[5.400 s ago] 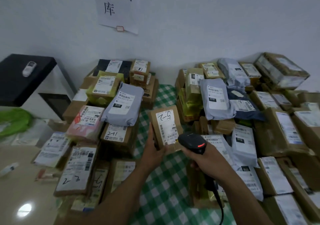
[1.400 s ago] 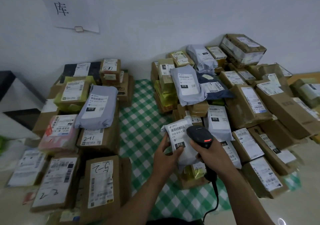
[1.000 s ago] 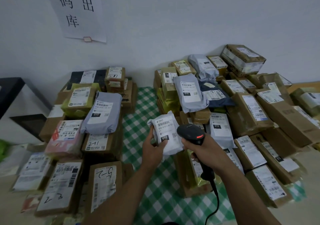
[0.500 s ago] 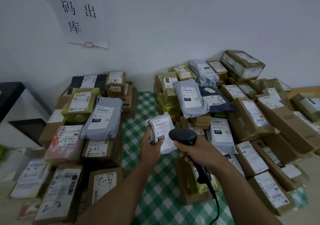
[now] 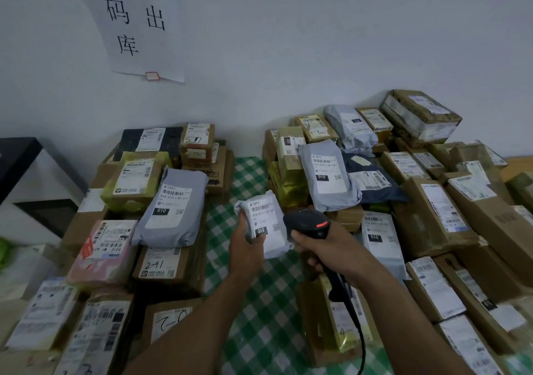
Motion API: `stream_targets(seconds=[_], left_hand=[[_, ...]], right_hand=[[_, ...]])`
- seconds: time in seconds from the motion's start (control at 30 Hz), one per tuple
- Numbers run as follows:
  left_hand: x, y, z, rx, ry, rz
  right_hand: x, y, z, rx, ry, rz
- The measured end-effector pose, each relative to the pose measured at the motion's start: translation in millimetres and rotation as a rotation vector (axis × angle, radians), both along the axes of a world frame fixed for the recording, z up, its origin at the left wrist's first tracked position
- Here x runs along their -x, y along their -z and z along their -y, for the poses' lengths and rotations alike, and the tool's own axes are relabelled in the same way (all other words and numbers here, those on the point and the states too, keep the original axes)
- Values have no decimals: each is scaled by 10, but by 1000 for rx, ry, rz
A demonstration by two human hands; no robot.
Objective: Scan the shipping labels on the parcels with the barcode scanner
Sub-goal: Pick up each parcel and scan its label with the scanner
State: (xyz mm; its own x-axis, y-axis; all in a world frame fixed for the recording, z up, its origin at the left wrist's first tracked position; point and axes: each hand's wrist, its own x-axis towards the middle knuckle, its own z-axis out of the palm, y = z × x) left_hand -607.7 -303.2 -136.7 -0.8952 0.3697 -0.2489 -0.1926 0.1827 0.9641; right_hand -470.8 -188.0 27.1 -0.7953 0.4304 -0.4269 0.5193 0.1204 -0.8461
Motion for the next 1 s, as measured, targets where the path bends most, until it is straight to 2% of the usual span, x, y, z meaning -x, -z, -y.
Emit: stream_targets(seconds=[0.1, 0.3, 0.5, 0.57, 0.63, 0.73, 0.83, 1.0], left_hand=[[355, 92, -129, 155, 4, -39], [858, 526, -247, 375, -2, 71], [967, 942, -168, 420, 2, 116], [974, 1009, -128, 510, -28, 50], [964, 1014, -108, 675, -10, -110], [880, 1073, -152, 776, 192, -261], [800, 1152, -154, 908, 381, -280], [966, 1242, -93, 1028, 386, -295]], right_hand=[[301, -35, -171, -19, -15, 12], [872, 177, -385, -15, -65, 56], [1100, 467, -471, 30, -80, 118], [1130, 521, -502, 39, -75, 124], [1156, 569, -524, 46, -70, 124], [1183, 651, -558, 45, -74, 140], [1182, 722, -565, 64, -80, 141], [1151, 829, -605, 77, -92, 161]])
